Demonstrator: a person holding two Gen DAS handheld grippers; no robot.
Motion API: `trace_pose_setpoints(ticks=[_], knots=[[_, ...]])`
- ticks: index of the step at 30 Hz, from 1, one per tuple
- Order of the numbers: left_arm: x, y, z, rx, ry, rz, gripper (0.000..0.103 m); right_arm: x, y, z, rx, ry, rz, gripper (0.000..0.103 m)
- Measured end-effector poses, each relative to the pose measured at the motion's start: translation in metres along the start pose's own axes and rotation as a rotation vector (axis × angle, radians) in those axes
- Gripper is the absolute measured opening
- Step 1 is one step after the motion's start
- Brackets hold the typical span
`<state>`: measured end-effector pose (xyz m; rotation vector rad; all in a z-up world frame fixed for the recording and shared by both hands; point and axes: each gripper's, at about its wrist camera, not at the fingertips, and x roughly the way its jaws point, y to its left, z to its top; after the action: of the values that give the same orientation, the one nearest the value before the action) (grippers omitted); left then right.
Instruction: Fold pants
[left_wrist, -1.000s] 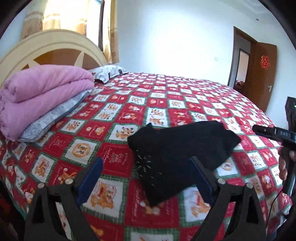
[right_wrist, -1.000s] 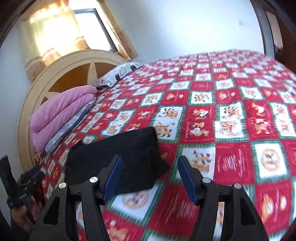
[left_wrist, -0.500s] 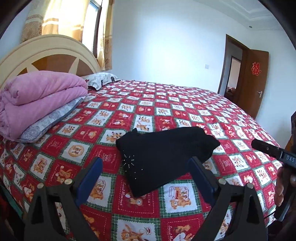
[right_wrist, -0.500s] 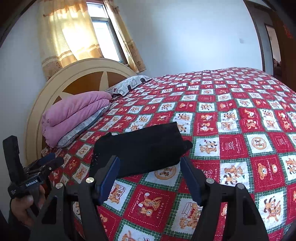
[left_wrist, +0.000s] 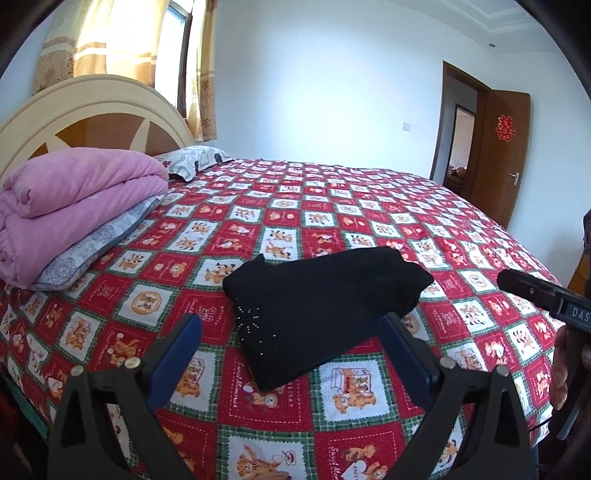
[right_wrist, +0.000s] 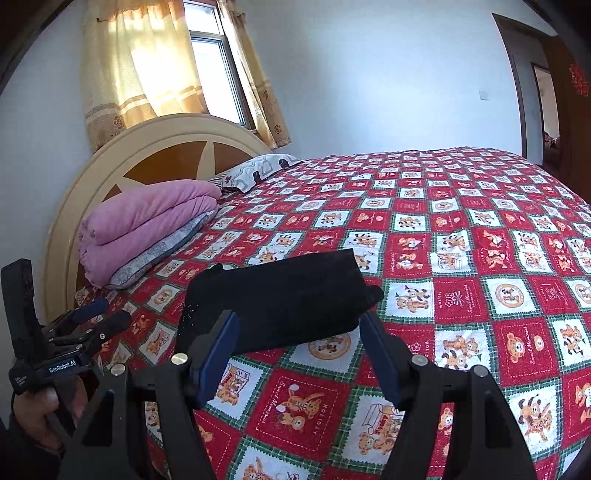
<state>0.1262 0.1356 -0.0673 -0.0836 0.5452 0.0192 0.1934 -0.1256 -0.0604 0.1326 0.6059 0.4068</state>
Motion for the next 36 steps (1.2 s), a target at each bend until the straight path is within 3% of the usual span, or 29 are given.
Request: trace_pose_setpoints(ticks=[2, 36], knots=[[0.000, -0.002, 0.000, 0.001, 0.003, -0.009, 0.103, -0.003, 0.001, 0.000, -0.006, -0.009, -0.003, 0.069], [0.002, 0.000, 0.001, -0.002, 0.013, -0.006, 0.103, -0.004, 0.014, -0.005, -0.039, 0.003, 0.004, 0.069]])
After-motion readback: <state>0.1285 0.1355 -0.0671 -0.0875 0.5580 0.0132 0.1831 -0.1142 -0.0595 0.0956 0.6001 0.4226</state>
